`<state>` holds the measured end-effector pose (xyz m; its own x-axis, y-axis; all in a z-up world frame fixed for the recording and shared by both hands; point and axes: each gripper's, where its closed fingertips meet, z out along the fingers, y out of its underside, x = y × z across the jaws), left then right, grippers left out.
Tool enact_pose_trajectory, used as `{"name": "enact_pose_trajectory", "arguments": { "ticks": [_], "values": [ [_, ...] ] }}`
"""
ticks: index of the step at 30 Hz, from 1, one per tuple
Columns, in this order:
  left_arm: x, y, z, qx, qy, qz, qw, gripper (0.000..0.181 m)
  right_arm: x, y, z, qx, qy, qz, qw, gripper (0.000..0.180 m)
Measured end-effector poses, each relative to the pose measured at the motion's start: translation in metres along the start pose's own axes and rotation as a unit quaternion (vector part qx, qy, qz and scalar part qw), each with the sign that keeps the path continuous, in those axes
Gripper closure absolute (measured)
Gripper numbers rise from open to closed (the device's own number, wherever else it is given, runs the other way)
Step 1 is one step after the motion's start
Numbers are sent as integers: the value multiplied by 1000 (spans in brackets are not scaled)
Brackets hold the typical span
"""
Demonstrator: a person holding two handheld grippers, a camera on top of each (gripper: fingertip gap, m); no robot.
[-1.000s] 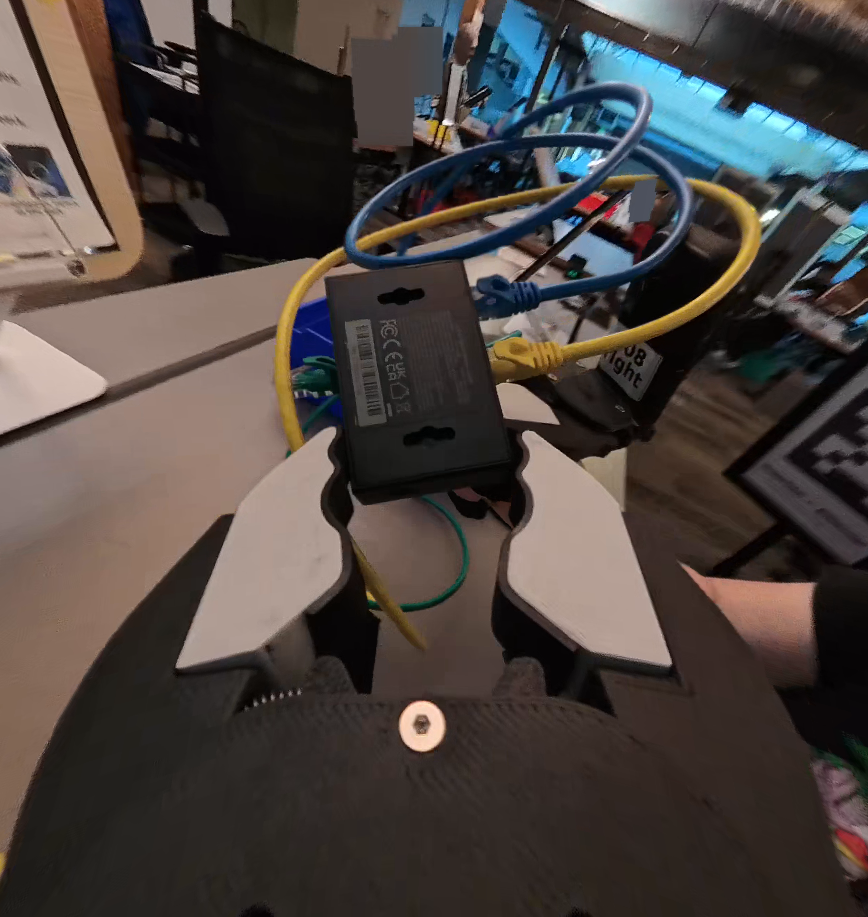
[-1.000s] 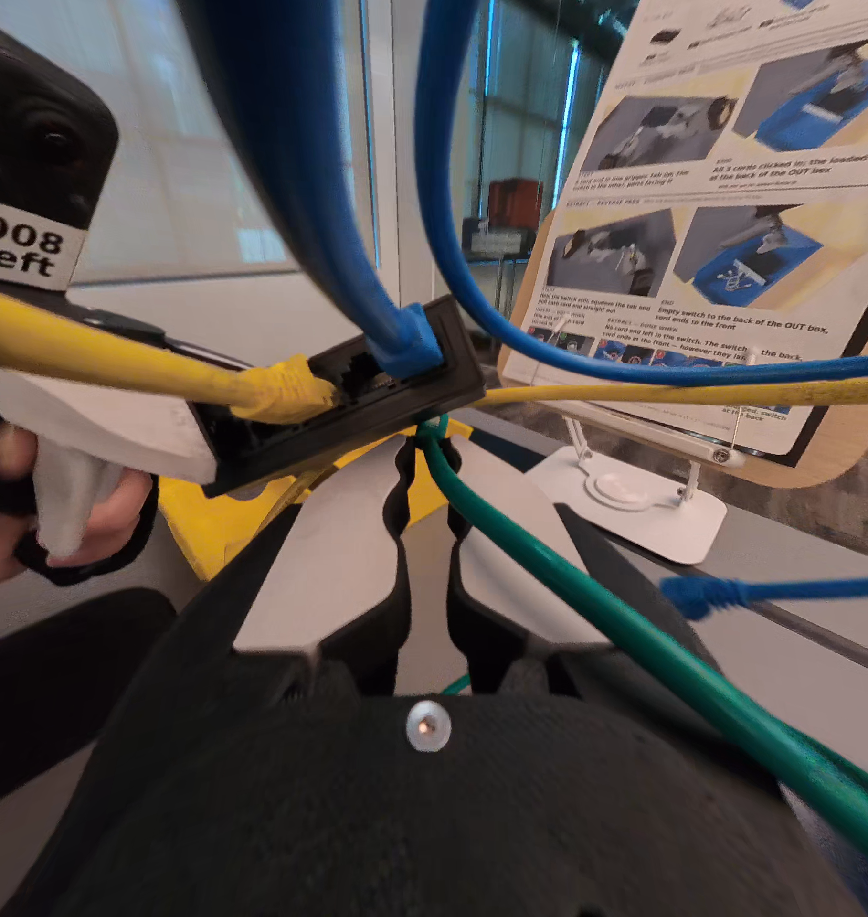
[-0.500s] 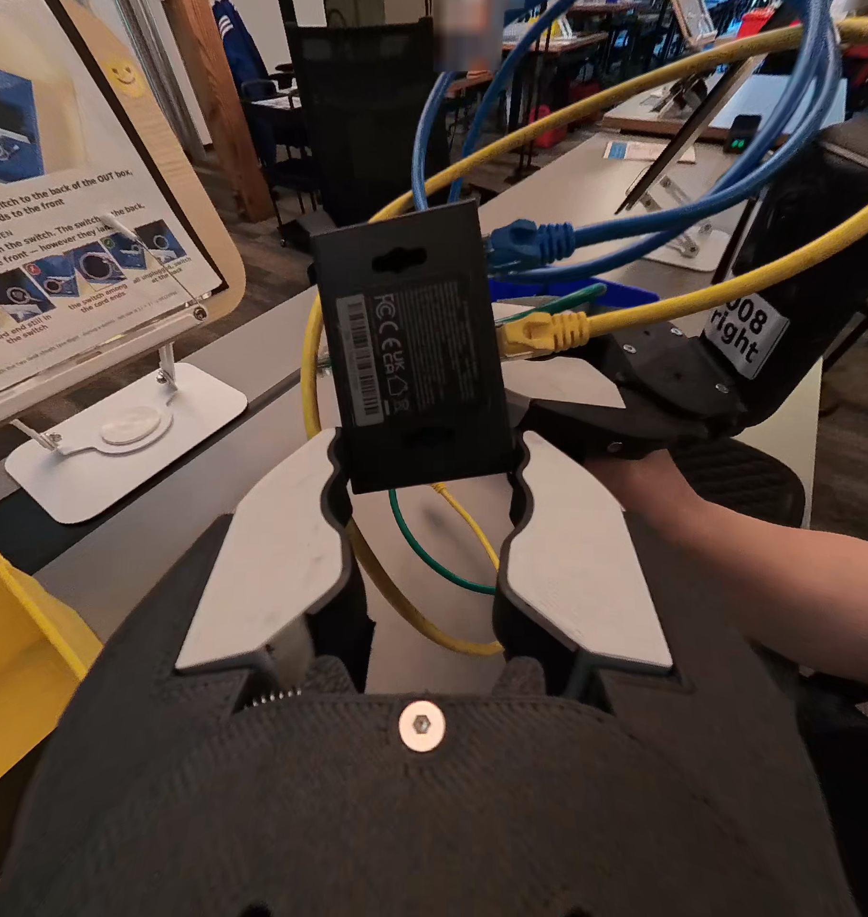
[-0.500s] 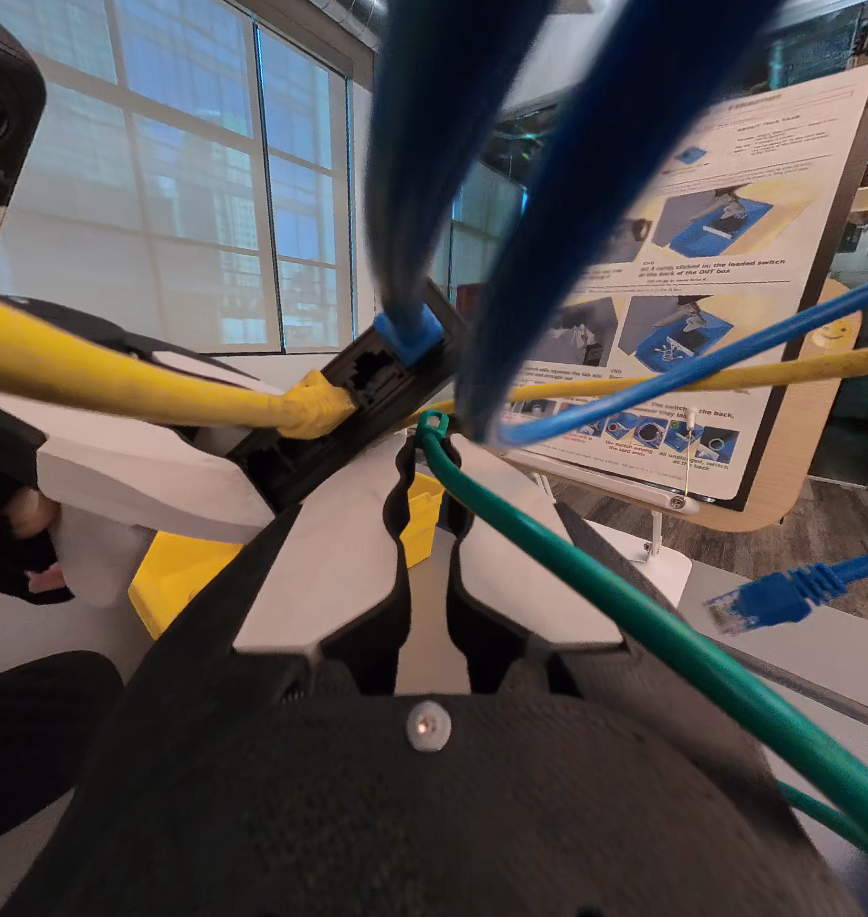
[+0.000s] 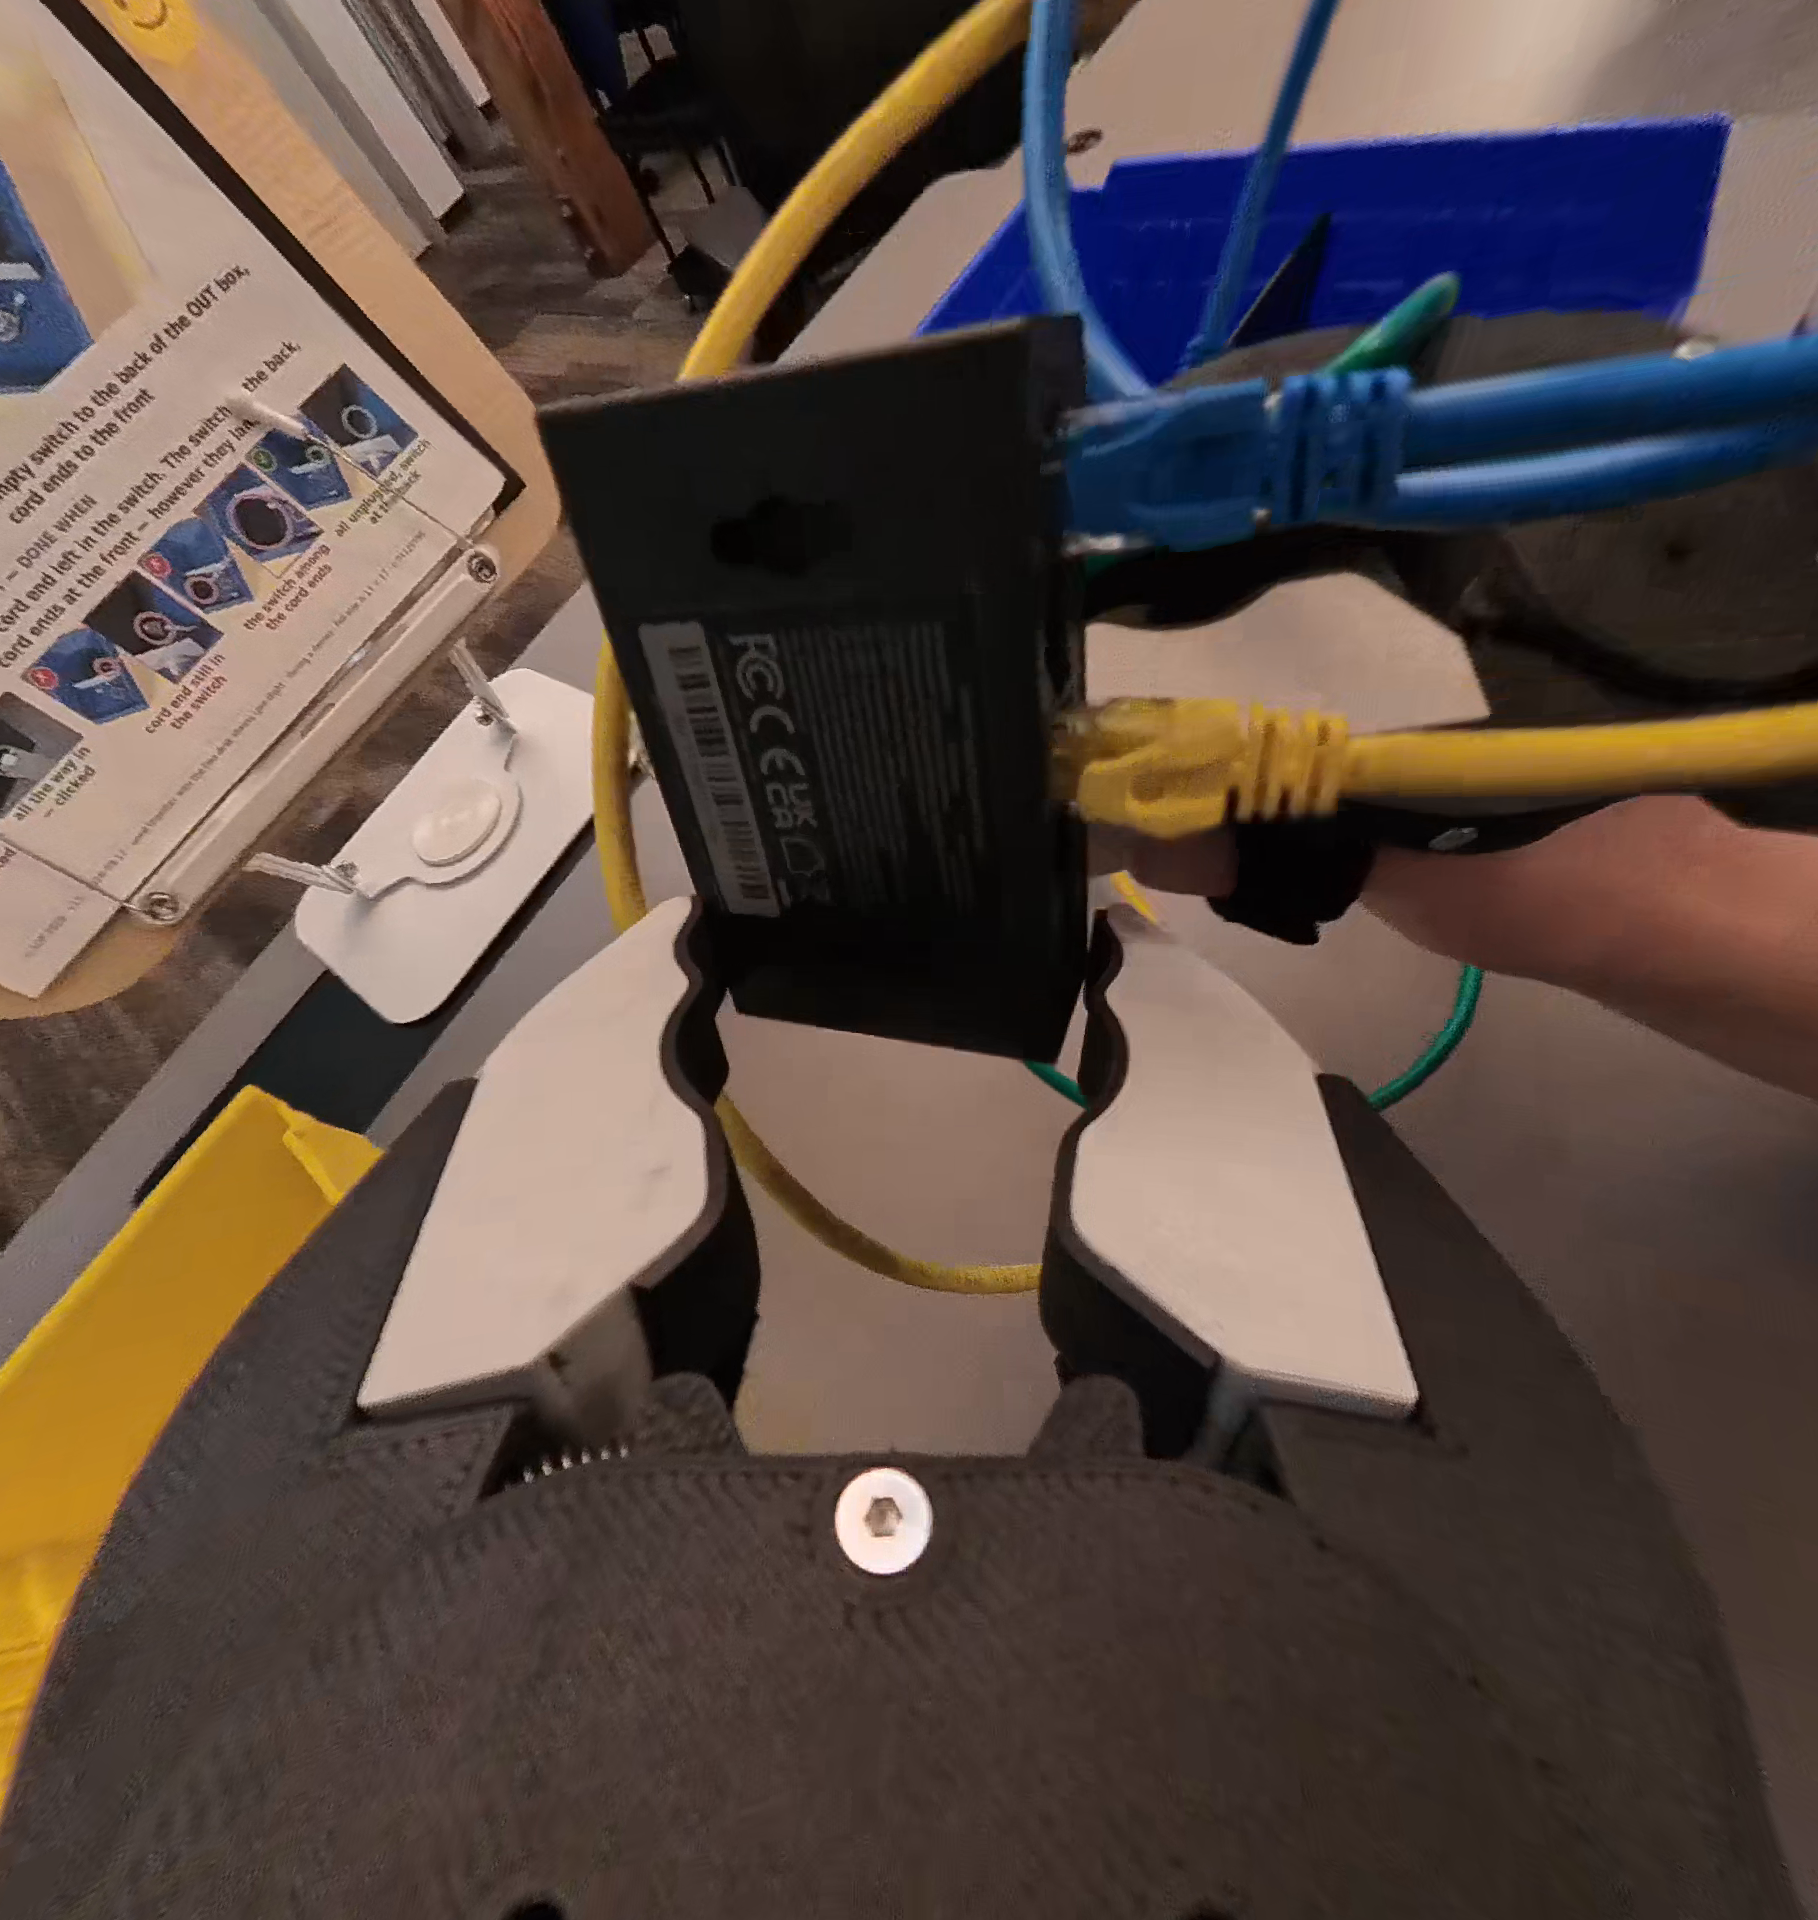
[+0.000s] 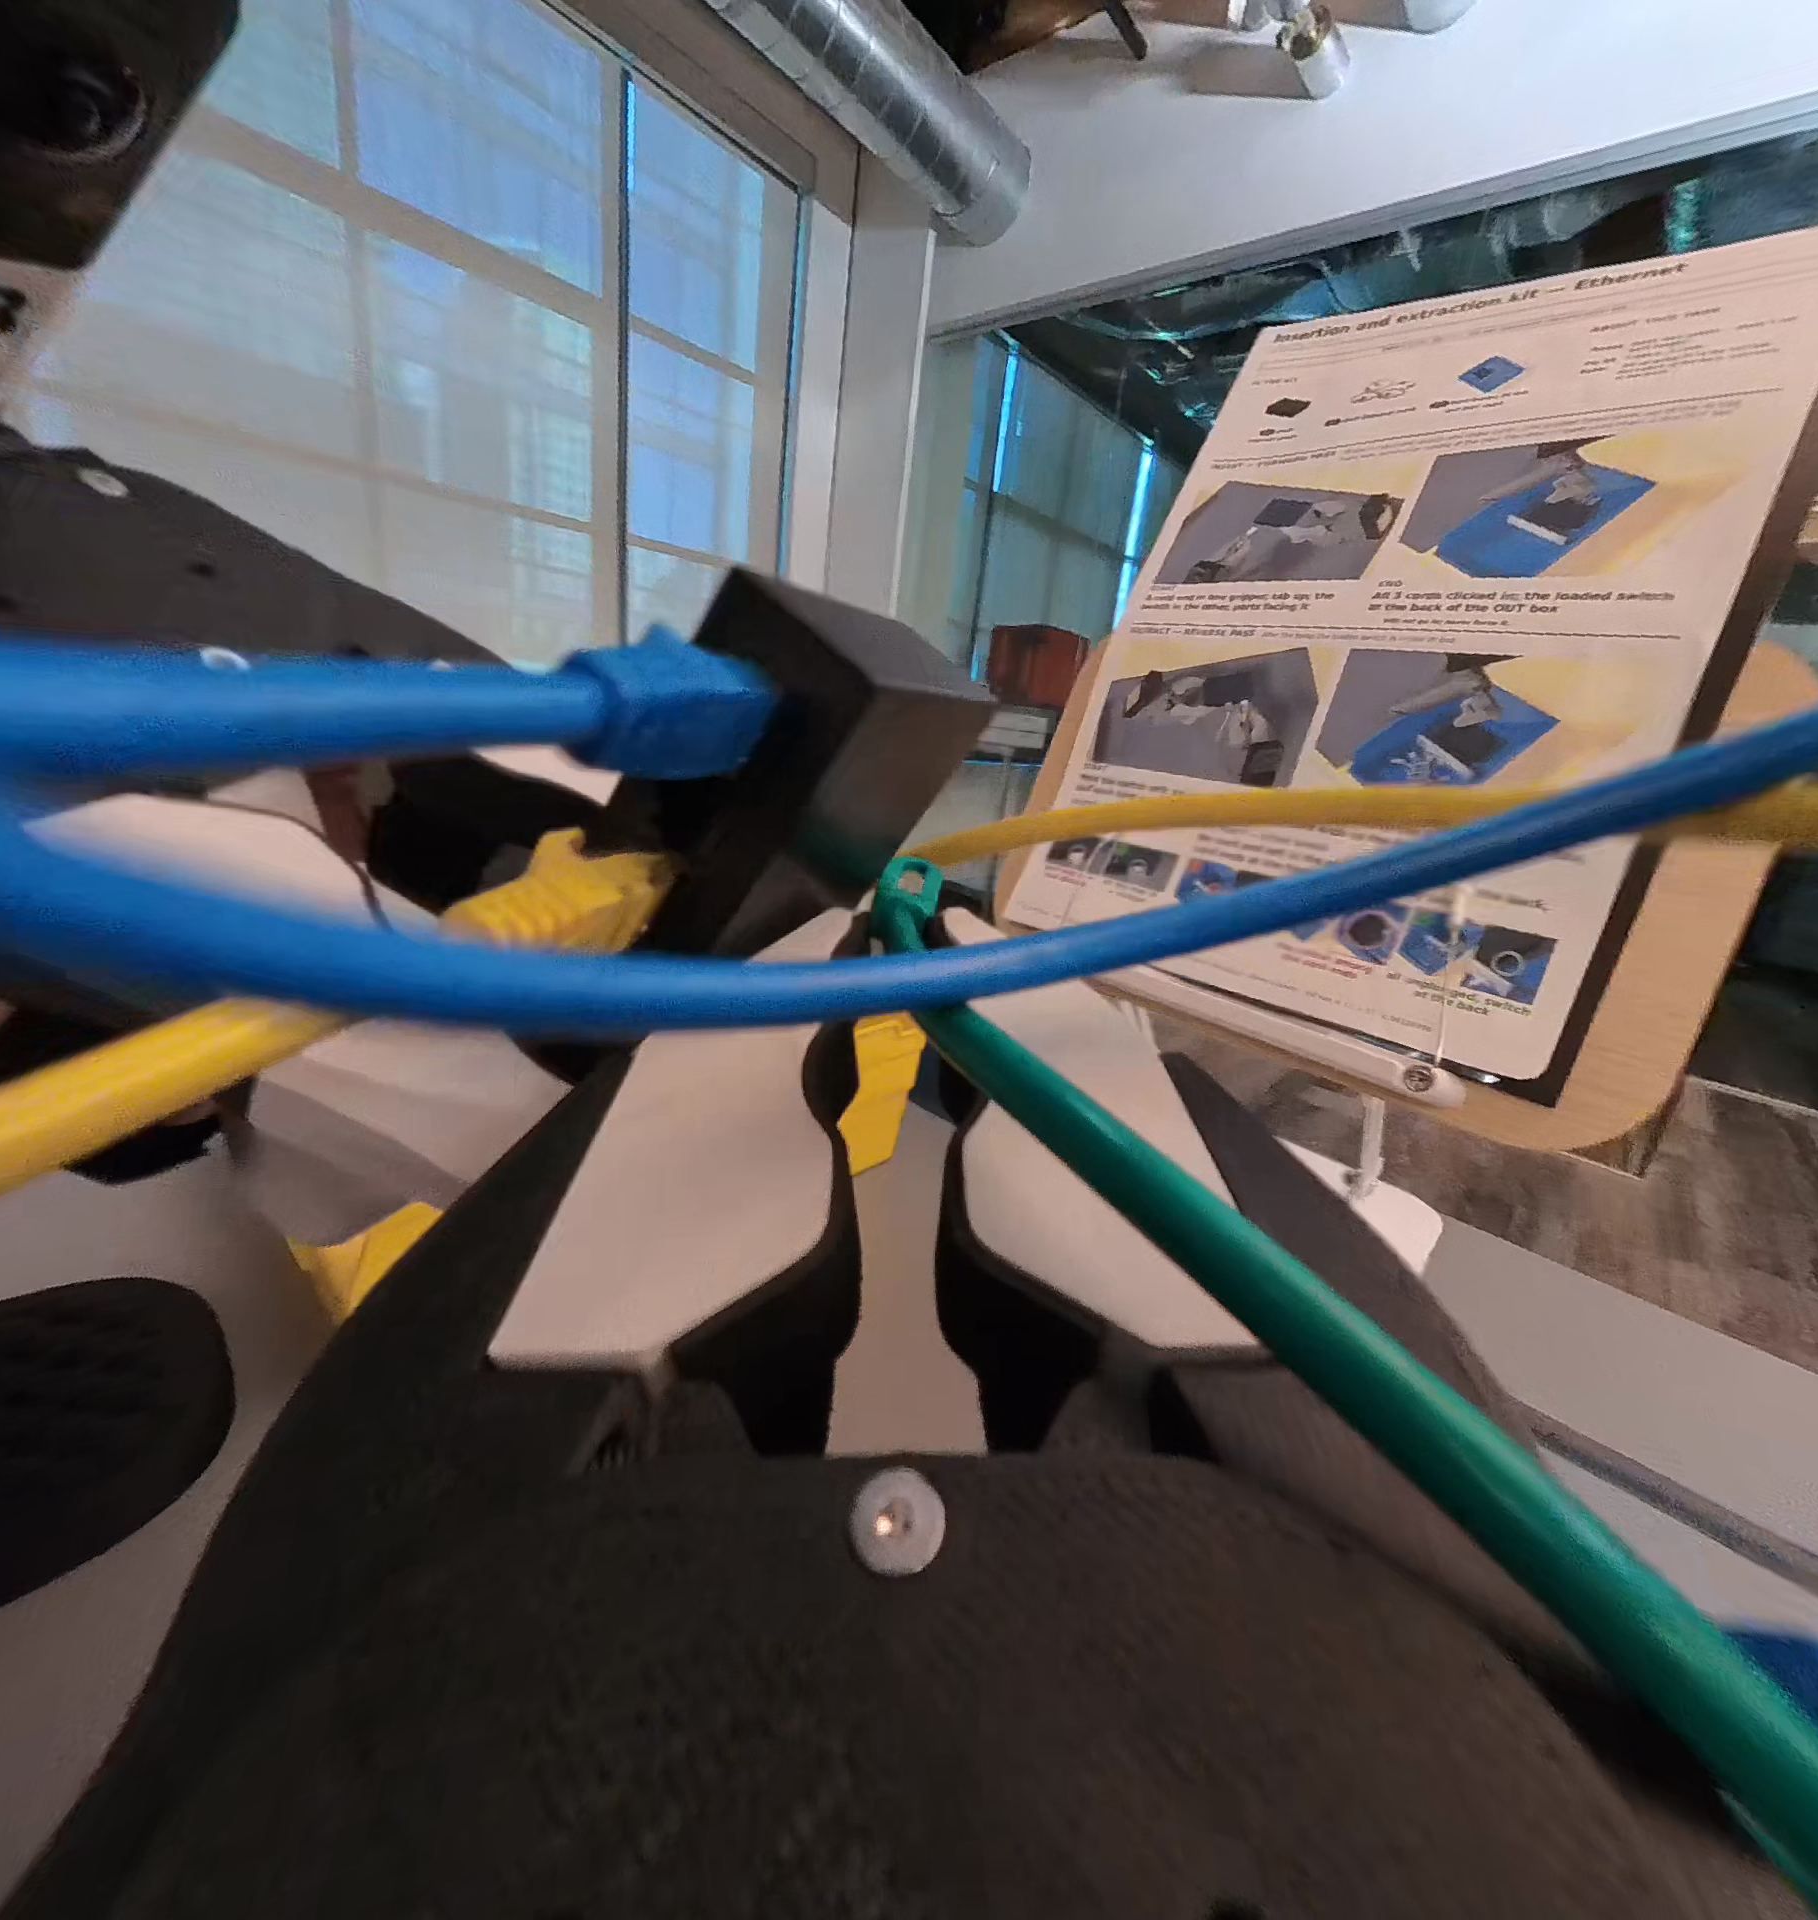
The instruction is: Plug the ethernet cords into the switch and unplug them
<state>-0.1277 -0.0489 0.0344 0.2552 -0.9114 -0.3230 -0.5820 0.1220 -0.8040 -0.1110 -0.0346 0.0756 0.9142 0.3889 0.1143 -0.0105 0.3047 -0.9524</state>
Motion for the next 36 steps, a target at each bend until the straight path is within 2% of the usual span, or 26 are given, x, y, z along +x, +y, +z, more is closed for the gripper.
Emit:
{"name": "enact_pose_trajectory", "arguments": {
  "ticks": [1, 5, 12, 18, 22, 26, 30, 36],
  "values": [
    [-2, 2, 3, -6, -11, 11, 1000, 114, -1, 2, 0, -1, -9, 7, 1000, 170],
    [-7, 9, 16, -22, -40, 25, 999, 115, -4, 9, 2, -12, -14, 5, 1000, 170],
    [2, 25, 20, -56, -4, 4, 998, 115, 0, 22, 1, -47, -27, 16, 998, 169],
    [2, 39, 15, -109, 26, 4, 994, 115, -5, 49, 4, -113, -55, -11, 992, 169],
    [-4, 29, 5, -94, 26, 10, 995, 116, -7, 66, 6, -147, -65, 18, 987, 169],
    [-7, 27, 3, -94, 7, 41, 995, 116, -15, 68, 8, -149, -89, 91, 981, 170],
    [-5, 21, 2, -60, -4, 57, 997, 115, -22, 68, 7, -157, -122, 146, 969, 170],
    [-1, 13, -6, -35, 4, 65, 997, 115, -26, 57, 5, -135, -145, 120, 973, 170]
  ]
}}
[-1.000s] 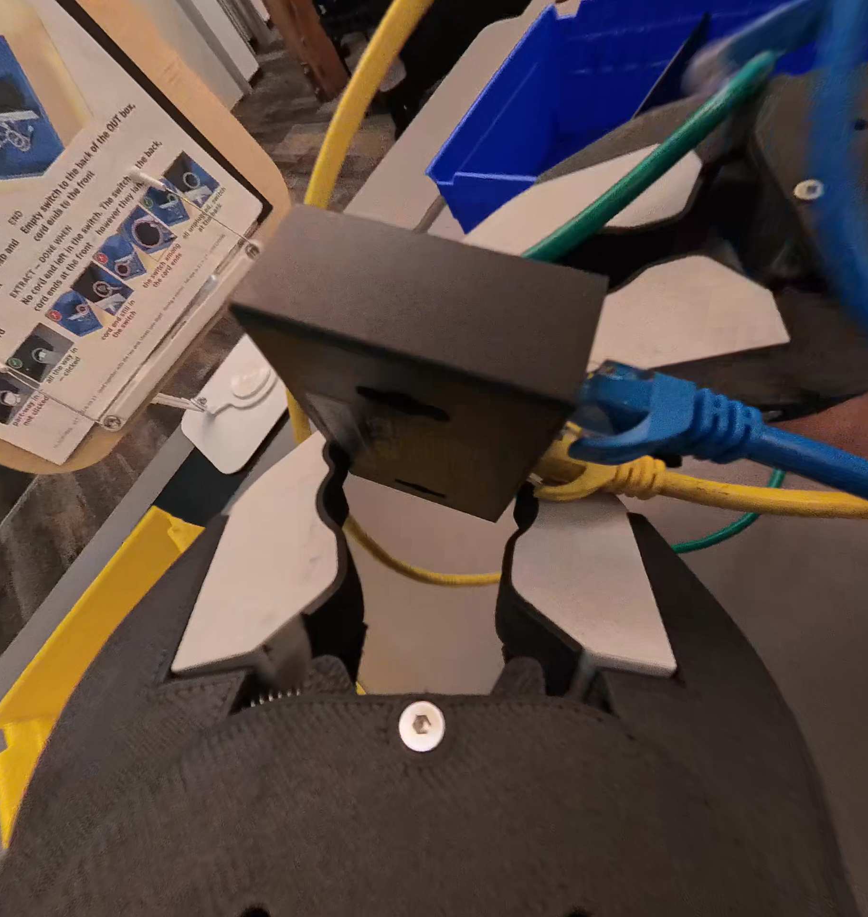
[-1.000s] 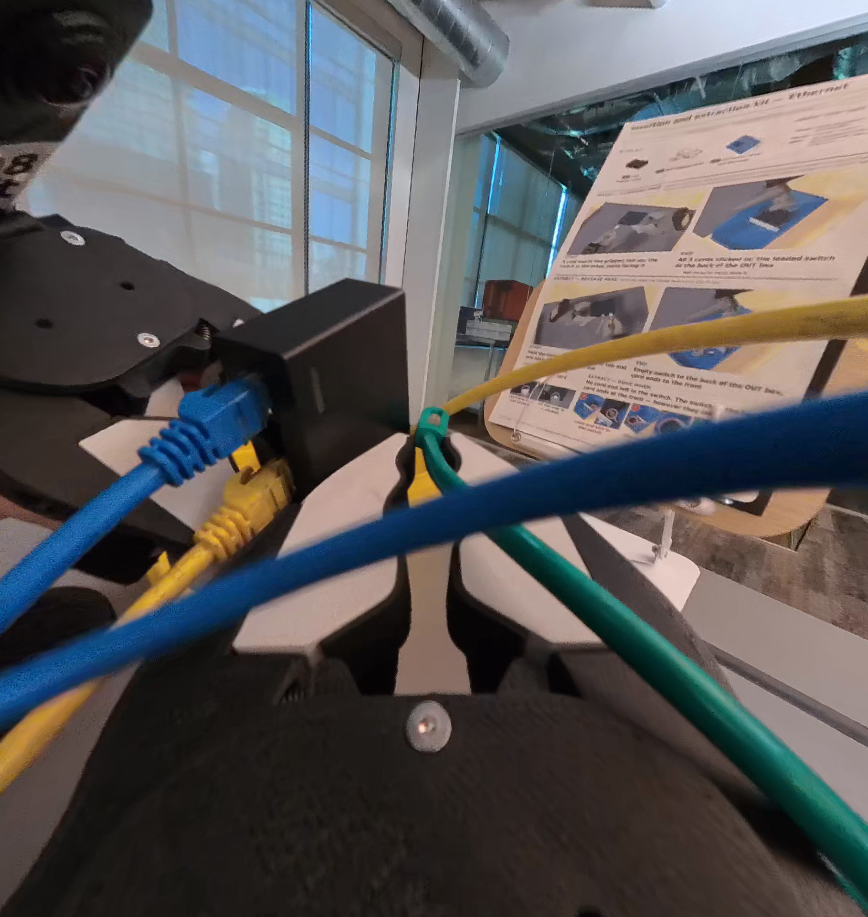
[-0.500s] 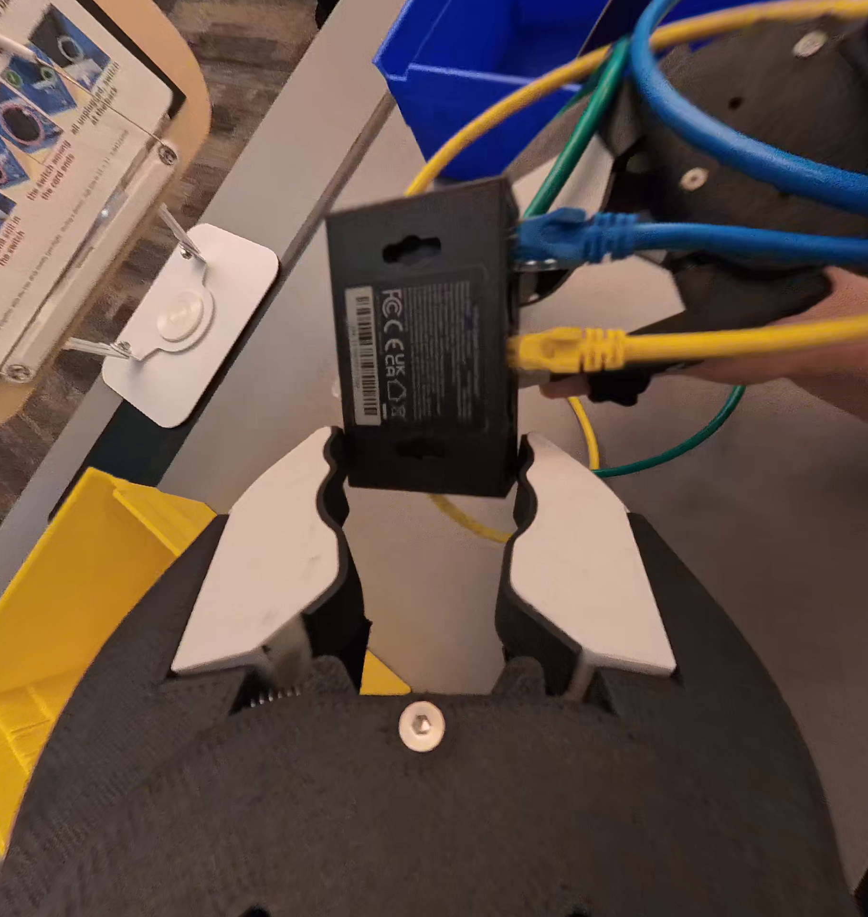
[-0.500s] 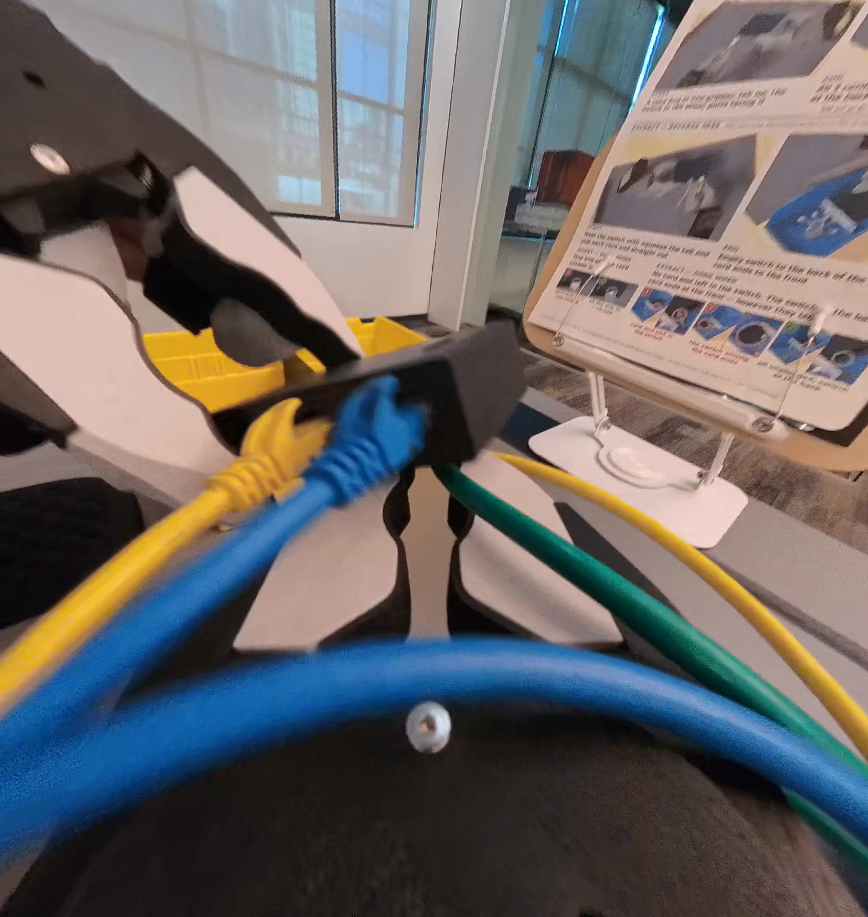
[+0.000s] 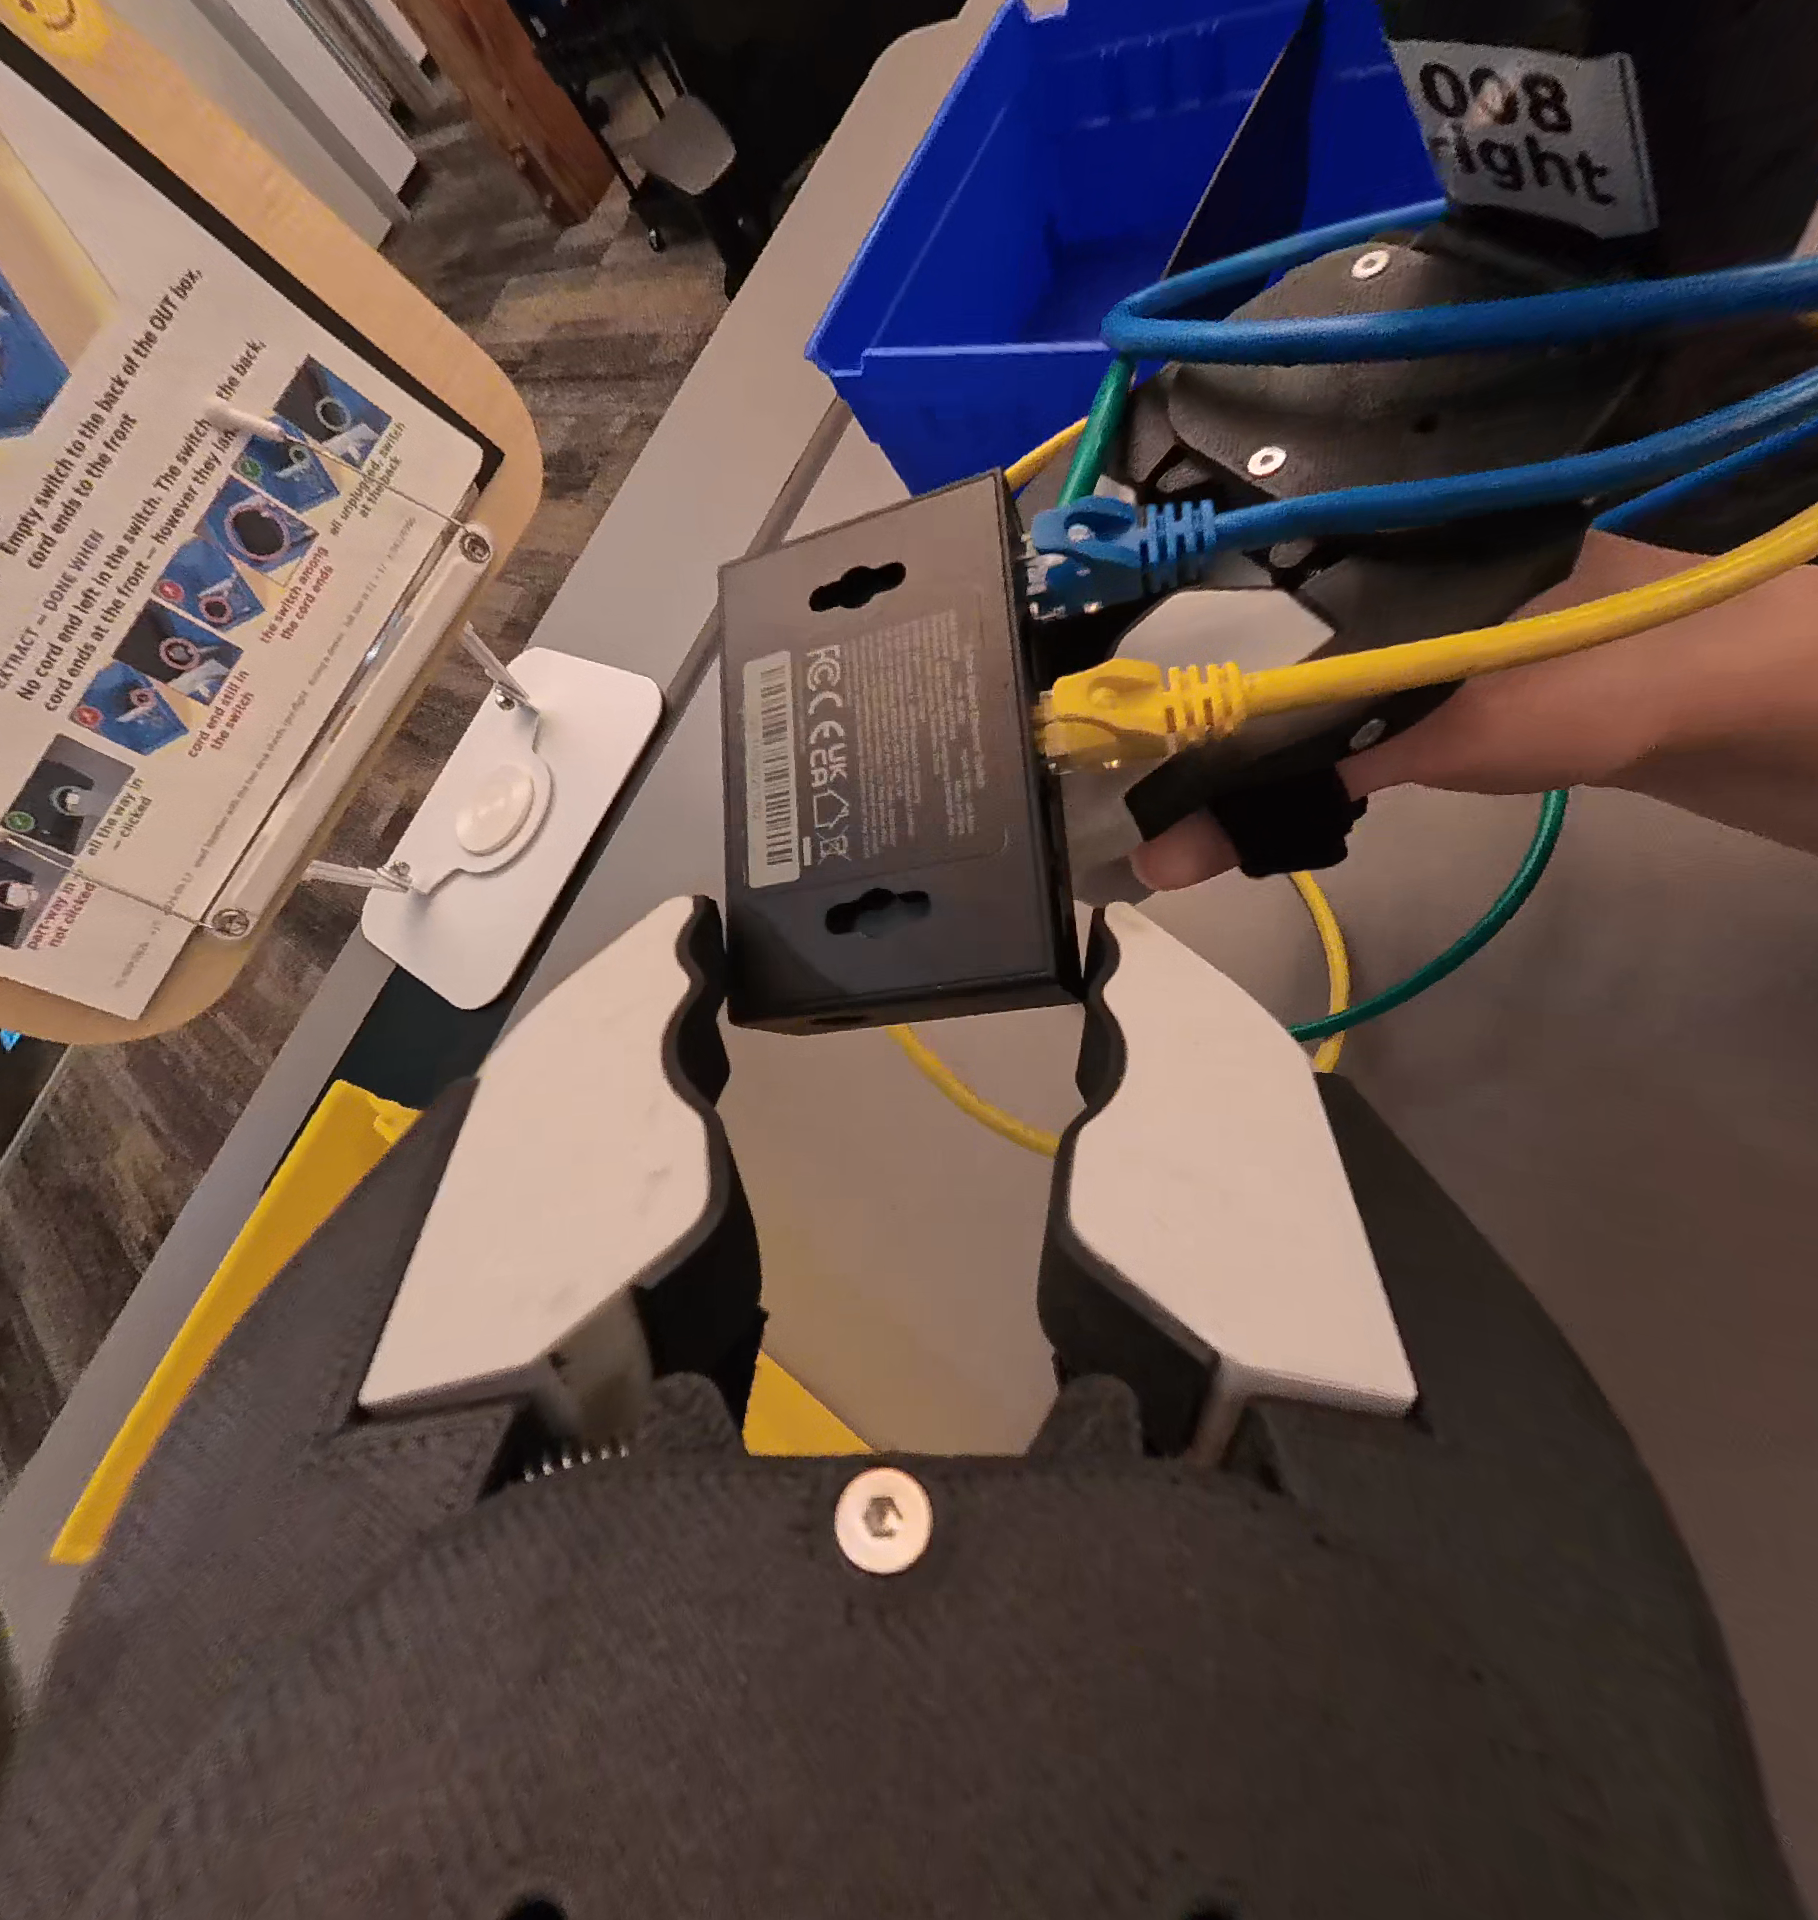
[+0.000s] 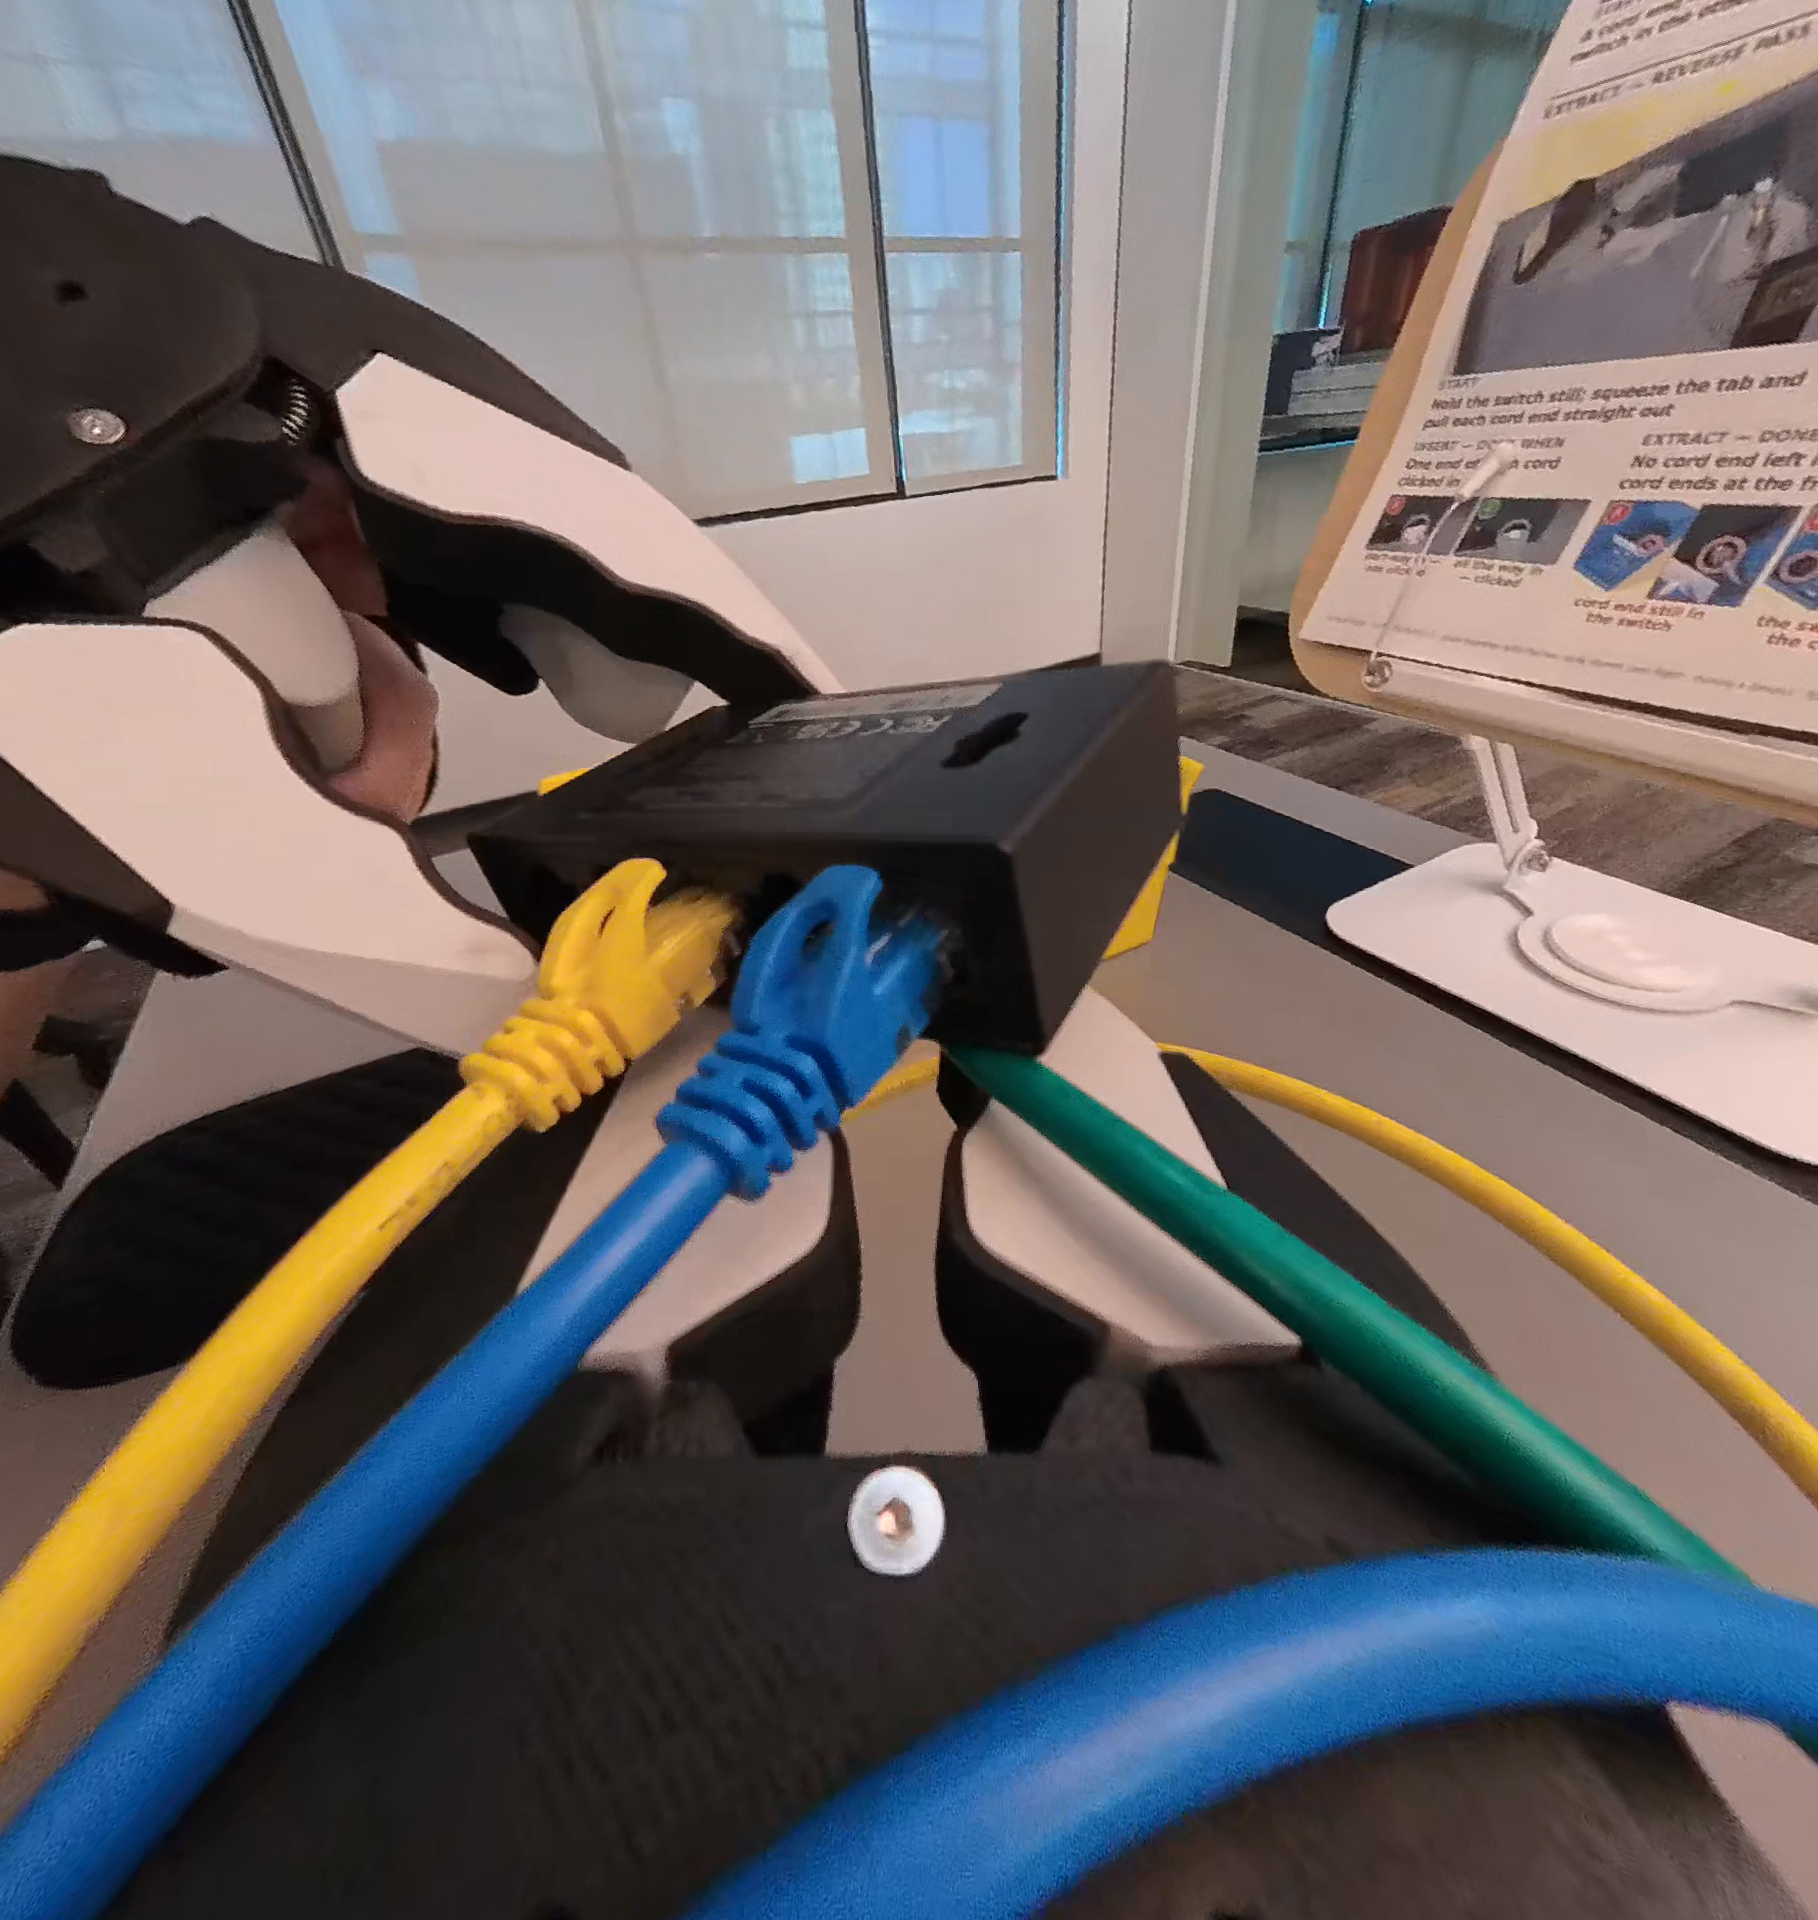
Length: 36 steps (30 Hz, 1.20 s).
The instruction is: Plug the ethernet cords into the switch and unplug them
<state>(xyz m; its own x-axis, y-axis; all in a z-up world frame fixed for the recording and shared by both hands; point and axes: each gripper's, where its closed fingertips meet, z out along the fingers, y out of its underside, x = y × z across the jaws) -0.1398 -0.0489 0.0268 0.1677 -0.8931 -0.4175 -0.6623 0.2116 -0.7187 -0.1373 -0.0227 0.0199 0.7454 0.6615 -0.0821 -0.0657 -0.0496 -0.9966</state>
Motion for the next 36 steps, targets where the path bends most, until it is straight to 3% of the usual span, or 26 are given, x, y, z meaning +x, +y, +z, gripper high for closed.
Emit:
{"name": "enact_pose_trajectory", "arguments": {
  "ticks": [4, 11, 17, 23, 30, 36],
  "values": [
    [1, 3, 0, -15, -20, 36, 999, 114, -2, -2, -2, -1, 4, -29, 1000, 170],
    [1, -1, -5, 7, -96, 146, 985, 110, -10, -7, -5, 8, -33, 5, 999, 170],
    [7, -9, -10, 57, -158, 308, 937, 118, -18, 2, -1, -29, -58, 17, 998, 170],
    [11, 0, -2, 55, -181, 394, 900, 132, -31, 12, 1, -67, -88, 18, 994, 170],
    [16, 0, -3, 67, -173, 383, 905, 138, -37, 15, -1, -76, -132, 69, 986, 170],
    [15, 1, 1, 60, -199, 392, 896, 141, -21, 18, -3, -83, -84, 42, 992, 170]
  ]
}}
